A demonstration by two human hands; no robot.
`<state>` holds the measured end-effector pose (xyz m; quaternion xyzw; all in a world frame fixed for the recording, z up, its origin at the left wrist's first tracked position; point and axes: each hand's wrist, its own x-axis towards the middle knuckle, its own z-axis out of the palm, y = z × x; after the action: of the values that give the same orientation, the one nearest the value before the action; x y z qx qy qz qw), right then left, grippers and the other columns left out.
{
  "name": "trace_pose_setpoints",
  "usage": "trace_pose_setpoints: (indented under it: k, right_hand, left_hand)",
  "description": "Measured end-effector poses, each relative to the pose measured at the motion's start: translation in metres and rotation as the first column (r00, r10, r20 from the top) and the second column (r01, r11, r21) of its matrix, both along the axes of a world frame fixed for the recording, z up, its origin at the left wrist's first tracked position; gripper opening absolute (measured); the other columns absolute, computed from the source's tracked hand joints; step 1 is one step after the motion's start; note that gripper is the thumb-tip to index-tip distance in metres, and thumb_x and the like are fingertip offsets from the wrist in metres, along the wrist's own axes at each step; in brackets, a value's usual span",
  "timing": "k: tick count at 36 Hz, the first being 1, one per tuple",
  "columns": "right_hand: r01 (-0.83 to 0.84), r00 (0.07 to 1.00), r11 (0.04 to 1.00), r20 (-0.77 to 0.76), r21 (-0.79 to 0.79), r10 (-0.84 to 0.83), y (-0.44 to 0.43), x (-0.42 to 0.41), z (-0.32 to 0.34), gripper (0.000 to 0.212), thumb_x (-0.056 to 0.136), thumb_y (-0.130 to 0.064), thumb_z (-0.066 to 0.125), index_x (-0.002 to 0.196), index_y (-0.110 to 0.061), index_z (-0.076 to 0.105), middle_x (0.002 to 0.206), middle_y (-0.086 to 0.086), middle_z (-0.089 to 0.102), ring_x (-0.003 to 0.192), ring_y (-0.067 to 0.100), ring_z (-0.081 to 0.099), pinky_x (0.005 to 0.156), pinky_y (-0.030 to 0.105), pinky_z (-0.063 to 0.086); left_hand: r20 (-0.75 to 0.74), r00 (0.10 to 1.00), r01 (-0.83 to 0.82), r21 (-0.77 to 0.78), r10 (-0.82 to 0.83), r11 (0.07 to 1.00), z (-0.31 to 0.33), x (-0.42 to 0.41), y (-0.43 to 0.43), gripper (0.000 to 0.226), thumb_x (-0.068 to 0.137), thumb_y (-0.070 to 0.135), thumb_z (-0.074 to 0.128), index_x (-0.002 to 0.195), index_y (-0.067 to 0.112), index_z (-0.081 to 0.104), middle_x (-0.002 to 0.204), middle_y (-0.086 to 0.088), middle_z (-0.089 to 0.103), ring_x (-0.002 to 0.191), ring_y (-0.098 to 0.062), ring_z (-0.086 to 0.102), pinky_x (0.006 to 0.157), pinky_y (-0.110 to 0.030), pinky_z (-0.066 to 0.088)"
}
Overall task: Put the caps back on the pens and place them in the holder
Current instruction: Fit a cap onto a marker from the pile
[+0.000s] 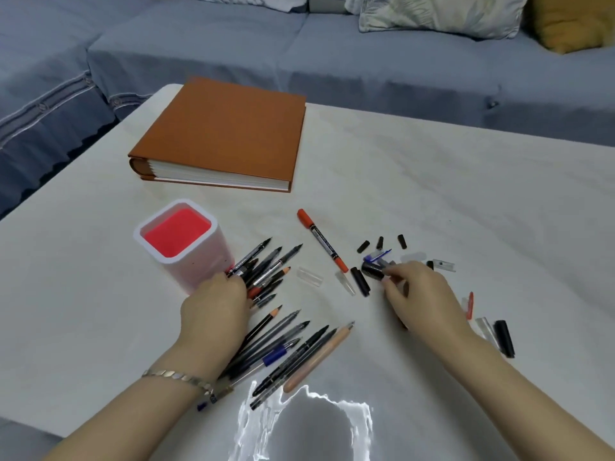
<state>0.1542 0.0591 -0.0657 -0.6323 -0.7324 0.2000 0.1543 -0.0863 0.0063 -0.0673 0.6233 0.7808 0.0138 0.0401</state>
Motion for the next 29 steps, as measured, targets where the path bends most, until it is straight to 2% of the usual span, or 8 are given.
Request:
trace_pose_setpoints:
  k: [2, 4, 9, 14, 19, 23, 27, 29]
  right_hand:
    - [0.043, 0.999, 0.999, -0.002, 0.01, -0.043, -0.012, 0.023, -0.001, 0.022, 0.089, -0.017, 0.052, 0.105, -0.015, 0.066, 0.086, 0.0, 0.056, 0.076, 0.012, 0.045, 0.065, 0.023, 0.029]
    - [0.084, 0.996, 0.996, -0.012, -0.003, -0.084, -0.022, 0.046, -0.002, 0.017, 0.087, -0.016, 0.054, 0.098, -0.018, 0.067, 0.084, -0.003, 0.056, 0.072, 0.012, 0.047, 0.068, 0.023, 0.031]
    - [0.204, 0.979, 0.978, 0.009, -0.037, -0.204, -0.032, 0.094, -0.003, 0.016, 0.087, -0.017, 0.053, 0.095, -0.021, 0.067, 0.086, -0.001, 0.062, 0.072, 0.014, 0.053, 0.068, 0.028, 0.04]
    - [0.308, 0.951, 0.951, -0.005, -0.039, -0.308, -0.022, 0.117, -0.007, 0.022, 0.088, -0.02, 0.052, 0.105, -0.012, 0.065, 0.084, 0.001, 0.061, 0.075, 0.021, 0.055, 0.068, 0.028, 0.039]
    - [0.366, 0.93, 0.925, 0.075, -0.107, -0.359, -0.007, 0.107, -0.016, 0.022, 0.082, -0.038, 0.058, 0.092, -0.019, 0.061, 0.084, -0.003, 0.064, 0.08, 0.018, 0.056, 0.062, 0.027, 0.038]
    - [0.387, 0.921, 0.917, 0.094, -0.098, -0.379, 0.003, 0.096, -0.021, 0.015, 0.079, -0.031, 0.059, 0.088, -0.02, 0.062, 0.085, -0.002, 0.066, 0.085, 0.021, 0.059, 0.064, 0.027, 0.04]
    - [0.327, 0.938, 0.939, -0.084, -0.107, -0.336, 0.003, 0.09, -0.018, 0.005, 0.081, -0.024, 0.059, 0.082, -0.019, 0.062, 0.077, -0.002, 0.062, 0.076, 0.019, 0.058, 0.059, 0.024, 0.04]
    - [0.292, 0.913, 0.951, -0.269, -0.1, -0.309, -0.001, 0.085, -0.011, 0.007, 0.084, -0.018, 0.058, 0.08, -0.02, 0.063, 0.07, -0.002, 0.059, 0.066, 0.014, 0.055, 0.053, 0.01, 0.037]
  left_hand:
    - [-0.027, 0.992, 0.127, 0.046, -0.126, 0.991, 0.005, 0.006, 0.004, 0.02, 0.071, 0.013, 0.074, 0.071, 0.004, 0.056, 0.075, -0.015, 0.058, 0.07, -0.034, 0.057, 0.047, -0.032, 0.04]
    - [-0.03, 0.977, 0.214, 0.125, -0.212, 0.969, 0.01, 0.016, 0.007, 0.026, 0.061, 0.01, 0.079, 0.062, 0.004, 0.054, 0.062, -0.015, 0.054, 0.056, -0.032, 0.053, 0.042, -0.031, 0.035]
    - [0.346, 0.904, 0.164, 0.265, -0.252, 0.95, 0.02, 0.057, 0.013, 0.013, 0.092, 0.025, 0.045, 0.086, 0.013, 0.043, 0.063, 0.0, 0.051, 0.056, -0.02, 0.048, 0.046, -0.03, 0.028]
    - [0.589, 0.773, 0.145, 0.197, -0.235, 0.97, 0.02, 0.092, 0.016, 0.008, 0.092, 0.028, 0.044, 0.092, 0.021, 0.046, 0.066, -0.004, 0.06, 0.062, -0.024, 0.058, 0.059, -0.042, 0.046]
    - [0.674, 0.711, 0.154, 0.126, -0.199, 0.98, 0.014, 0.112, 0.011, 0.001, 0.09, 0.029, 0.049, 0.09, 0.028, 0.05, 0.063, 0.007, 0.053, 0.055, -0.01, 0.051, 0.05, -0.028, 0.036]
    - [0.713, 0.678, 0.161, 0.093, -0.179, 0.982, 0.013, 0.114, 0.005, 0.002, 0.088, 0.03, 0.053, 0.088, 0.031, 0.051, 0.068, 0.005, 0.057, 0.054, -0.005, 0.049, 0.05, -0.021, 0.036]
    - [0.75, 0.637, 0.161, 0.092, -0.175, 0.983, 0.014, 0.109, 0.003, 0.006, 0.085, 0.027, 0.057, 0.084, 0.032, 0.054, 0.066, 0.002, 0.059, 0.05, -0.003, 0.049, 0.049, -0.019, 0.037]
    - [0.768, 0.616, 0.155, 0.099, -0.174, 0.983, 0.016, 0.107, 0.002, 0.007, 0.083, 0.027, 0.058, 0.083, 0.034, 0.056, 0.066, 0.001, 0.06, 0.048, -0.003, 0.052, 0.047, -0.015, 0.036]
